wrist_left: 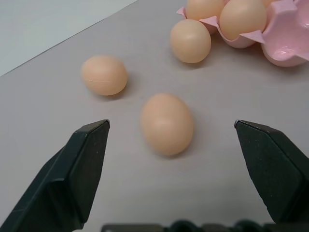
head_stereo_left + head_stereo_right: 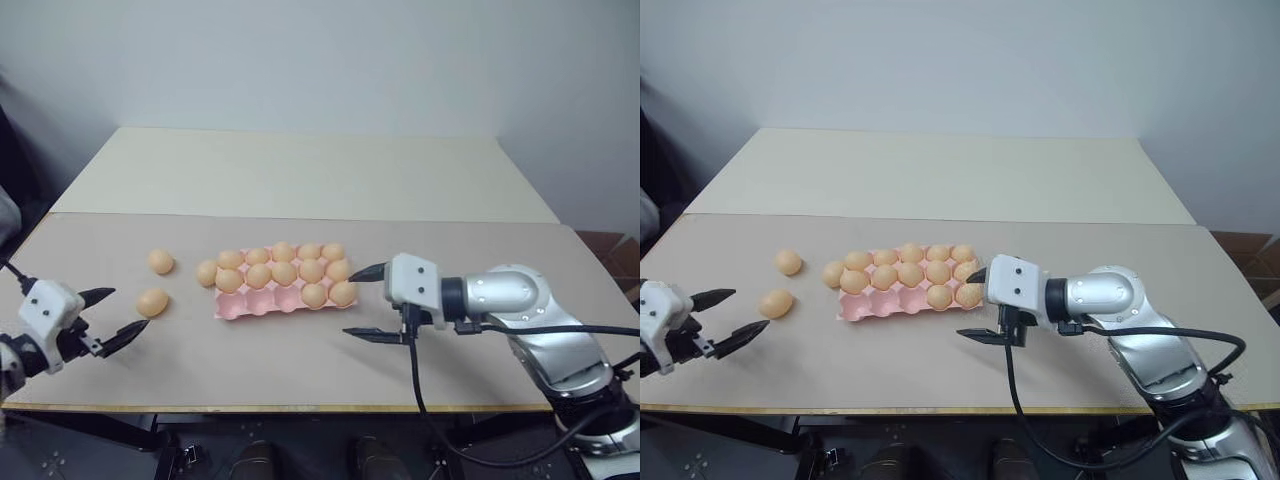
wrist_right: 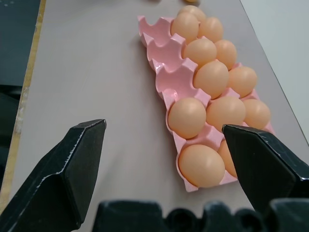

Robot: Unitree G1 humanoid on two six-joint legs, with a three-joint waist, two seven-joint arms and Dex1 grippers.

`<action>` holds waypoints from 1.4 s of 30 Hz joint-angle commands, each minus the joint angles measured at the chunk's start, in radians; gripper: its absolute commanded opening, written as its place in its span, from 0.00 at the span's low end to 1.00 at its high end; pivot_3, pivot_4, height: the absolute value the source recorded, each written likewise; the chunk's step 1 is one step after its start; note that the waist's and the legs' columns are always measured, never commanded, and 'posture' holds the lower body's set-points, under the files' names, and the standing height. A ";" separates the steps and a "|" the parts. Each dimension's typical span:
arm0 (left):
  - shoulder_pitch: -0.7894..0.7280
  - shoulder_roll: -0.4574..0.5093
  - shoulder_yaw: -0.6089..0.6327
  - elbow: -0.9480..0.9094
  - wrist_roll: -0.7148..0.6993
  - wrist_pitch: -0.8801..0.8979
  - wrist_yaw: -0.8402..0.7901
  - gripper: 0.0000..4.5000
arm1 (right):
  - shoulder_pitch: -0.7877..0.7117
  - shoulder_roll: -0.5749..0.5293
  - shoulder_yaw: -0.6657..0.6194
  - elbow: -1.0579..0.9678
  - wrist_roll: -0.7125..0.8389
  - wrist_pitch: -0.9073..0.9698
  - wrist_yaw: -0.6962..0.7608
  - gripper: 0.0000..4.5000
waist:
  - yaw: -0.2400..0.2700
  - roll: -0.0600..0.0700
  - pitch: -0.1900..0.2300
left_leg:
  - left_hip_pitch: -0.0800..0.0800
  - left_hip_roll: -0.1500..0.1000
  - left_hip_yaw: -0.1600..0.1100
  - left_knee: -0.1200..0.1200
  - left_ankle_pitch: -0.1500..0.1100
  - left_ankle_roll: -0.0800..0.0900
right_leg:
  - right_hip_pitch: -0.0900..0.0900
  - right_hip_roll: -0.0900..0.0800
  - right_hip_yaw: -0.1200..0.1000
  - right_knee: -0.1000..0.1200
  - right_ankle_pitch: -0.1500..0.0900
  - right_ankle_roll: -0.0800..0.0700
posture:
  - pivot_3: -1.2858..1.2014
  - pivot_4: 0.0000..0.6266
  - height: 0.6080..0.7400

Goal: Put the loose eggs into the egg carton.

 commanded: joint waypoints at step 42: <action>-0.451 -0.111 -0.347 0.000 -0.161 0.041 -0.282 0.40 | 0.089 -0.080 -0.124 -0.155 0.056 0.100 -0.155 1.00 | 0.018 -0.002 -0.001 | -0.001 -0.002 -0.001 0.001 0.005 0.008 | 0.002 0.001 0.000 0.000 0.000 0.001 | 0.52 0.24 1.00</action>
